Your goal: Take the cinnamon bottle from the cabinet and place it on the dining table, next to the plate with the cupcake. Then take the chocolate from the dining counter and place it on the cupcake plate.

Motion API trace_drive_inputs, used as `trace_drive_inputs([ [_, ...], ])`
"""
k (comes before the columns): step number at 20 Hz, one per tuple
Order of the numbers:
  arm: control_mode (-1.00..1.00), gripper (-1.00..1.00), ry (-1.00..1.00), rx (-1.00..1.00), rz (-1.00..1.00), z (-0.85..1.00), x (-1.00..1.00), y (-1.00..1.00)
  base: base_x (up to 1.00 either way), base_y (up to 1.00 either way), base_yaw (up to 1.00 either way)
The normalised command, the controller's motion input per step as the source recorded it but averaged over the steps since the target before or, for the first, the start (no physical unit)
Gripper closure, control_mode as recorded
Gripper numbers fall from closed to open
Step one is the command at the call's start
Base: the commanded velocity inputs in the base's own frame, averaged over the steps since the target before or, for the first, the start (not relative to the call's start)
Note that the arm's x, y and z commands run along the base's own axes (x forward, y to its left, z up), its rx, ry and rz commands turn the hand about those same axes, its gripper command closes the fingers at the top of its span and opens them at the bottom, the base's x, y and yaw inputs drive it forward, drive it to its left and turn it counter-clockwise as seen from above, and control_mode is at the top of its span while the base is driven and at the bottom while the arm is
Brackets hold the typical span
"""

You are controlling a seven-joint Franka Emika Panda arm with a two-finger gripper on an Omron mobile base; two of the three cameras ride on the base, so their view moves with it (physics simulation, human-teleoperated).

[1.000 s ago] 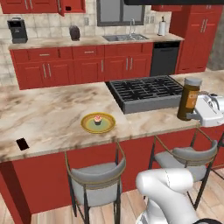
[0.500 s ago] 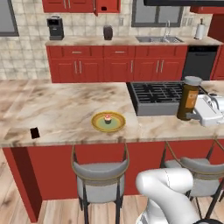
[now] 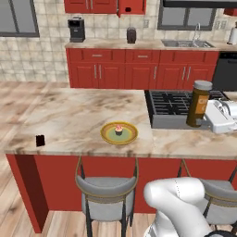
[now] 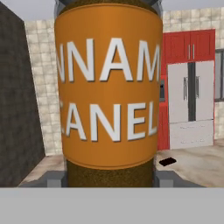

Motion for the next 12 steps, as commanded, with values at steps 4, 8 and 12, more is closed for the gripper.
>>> trace_drive_inputs([
  [4,1.0,1.0,0.0,0.0,0.0,0.0,0.0,0.0,0.62,-0.33,0.16],
  [8,1.0,1.0,0.0,0.0,0.0,0.0,0.0,0.0,0.5,-0.34,0.18],
  [12,1.0,1.0,0.0,0.0,0.0,0.0,0.0,0.0,0.09,-0.05,0.01],
])
